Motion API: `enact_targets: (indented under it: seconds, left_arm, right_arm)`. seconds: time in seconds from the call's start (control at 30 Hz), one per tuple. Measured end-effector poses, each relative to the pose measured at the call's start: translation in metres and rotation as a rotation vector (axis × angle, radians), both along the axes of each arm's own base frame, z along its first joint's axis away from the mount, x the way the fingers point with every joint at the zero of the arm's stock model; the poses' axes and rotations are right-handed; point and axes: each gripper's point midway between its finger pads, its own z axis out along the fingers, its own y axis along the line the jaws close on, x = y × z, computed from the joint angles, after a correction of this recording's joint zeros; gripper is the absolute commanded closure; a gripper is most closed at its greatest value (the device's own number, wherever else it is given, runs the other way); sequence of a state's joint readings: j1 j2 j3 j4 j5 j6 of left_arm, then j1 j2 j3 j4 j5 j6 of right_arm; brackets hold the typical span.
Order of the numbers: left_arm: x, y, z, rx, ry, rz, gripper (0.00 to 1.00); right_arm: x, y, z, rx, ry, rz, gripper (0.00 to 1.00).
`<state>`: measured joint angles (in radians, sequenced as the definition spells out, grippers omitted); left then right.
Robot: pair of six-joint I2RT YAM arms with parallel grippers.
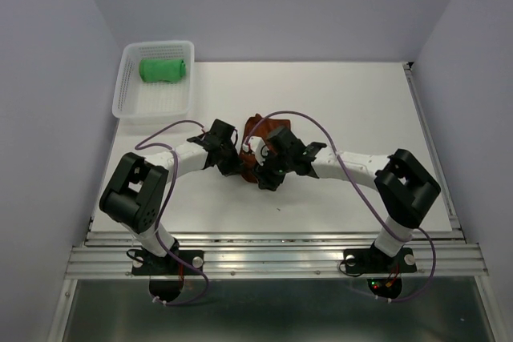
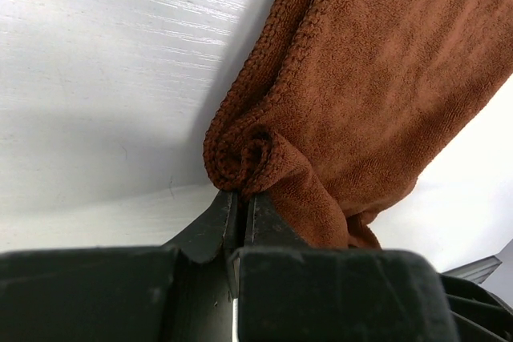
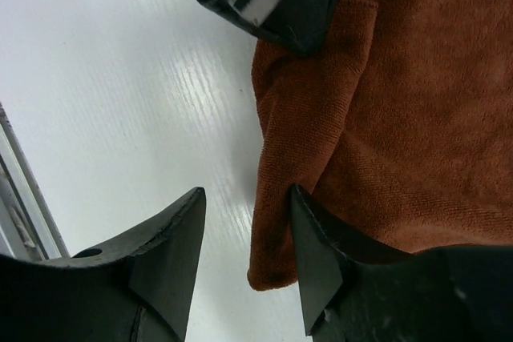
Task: Roll the towels
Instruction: Roll the towel
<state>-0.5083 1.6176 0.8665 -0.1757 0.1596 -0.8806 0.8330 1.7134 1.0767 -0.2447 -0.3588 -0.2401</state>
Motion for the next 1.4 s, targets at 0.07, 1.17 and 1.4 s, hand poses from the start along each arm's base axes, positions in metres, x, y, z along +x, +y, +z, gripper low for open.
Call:
enact_targets:
  seconds: [0.07,1.17,1.4]
  left_arm:
    - [-0.001,-0.001,0.000,-0.004,0.003,-0.002,1.00]
    - [-0.012,0.007,0.002,-0.009,0.007,0.024,1.00]
    - [-0.013,0.007,0.003,-0.008,0.008,0.024,1.00]
  right_arm:
    - [0.000,-0.003,-0.006,-0.007,-0.005,-0.010,0.52]
    - [-0.009,0.003,-0.016,-0.053,-0.084,-0.005,0.51]
    - [0.003,0.004,-0.028,-0.097,-0.099,-0.034,0.48]
